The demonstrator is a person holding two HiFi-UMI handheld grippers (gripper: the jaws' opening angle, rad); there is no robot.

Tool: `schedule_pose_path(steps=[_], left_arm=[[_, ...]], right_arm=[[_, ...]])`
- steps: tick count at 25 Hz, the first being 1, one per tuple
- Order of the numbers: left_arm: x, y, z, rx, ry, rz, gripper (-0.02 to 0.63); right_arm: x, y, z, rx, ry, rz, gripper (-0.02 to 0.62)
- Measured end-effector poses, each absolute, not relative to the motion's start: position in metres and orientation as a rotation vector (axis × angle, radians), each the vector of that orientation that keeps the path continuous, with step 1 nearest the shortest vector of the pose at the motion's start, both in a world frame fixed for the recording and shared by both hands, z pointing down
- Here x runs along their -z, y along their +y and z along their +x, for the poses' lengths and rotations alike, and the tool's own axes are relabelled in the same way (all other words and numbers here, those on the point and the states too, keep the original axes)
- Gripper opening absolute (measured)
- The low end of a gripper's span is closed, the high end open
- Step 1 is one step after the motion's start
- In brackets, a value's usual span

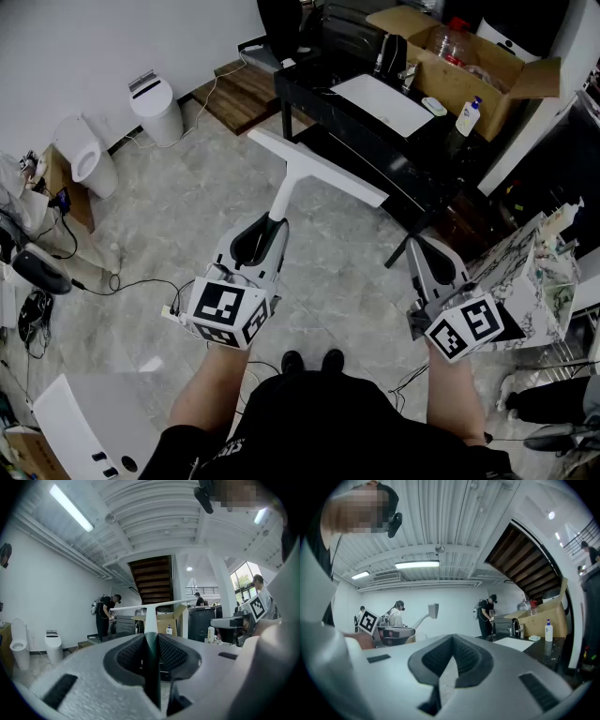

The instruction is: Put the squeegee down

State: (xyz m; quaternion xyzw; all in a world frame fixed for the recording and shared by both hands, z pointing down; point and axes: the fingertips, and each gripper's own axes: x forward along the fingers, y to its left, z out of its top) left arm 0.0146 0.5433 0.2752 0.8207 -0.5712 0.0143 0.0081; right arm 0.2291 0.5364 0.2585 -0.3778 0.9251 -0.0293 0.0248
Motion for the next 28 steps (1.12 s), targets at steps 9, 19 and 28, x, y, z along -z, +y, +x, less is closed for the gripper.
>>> schedule_pose_path(steps=[9, 19, 28], left_arm=[[-0.286, 0.539, 0.033, -0.032, -1.774, 2.527, 0.104], [-0.299, 0.543, 0.053, -0.054, -1.829, 2.465, 0.104], [-0.306, 0.531, 0.057, -0.042, -1.866, 2.429, 0.104]], right_arm=[[-0.271, 0.533, 0.252, 0.133, 2.862, -1.172, 0.002], [-0.279, 0.535, 0.292, 0.104, 2.882, -1.148, 0.005], [-0.298, 0.521, 0.288, 0.23, 2.915, -1.043, 0.005]])
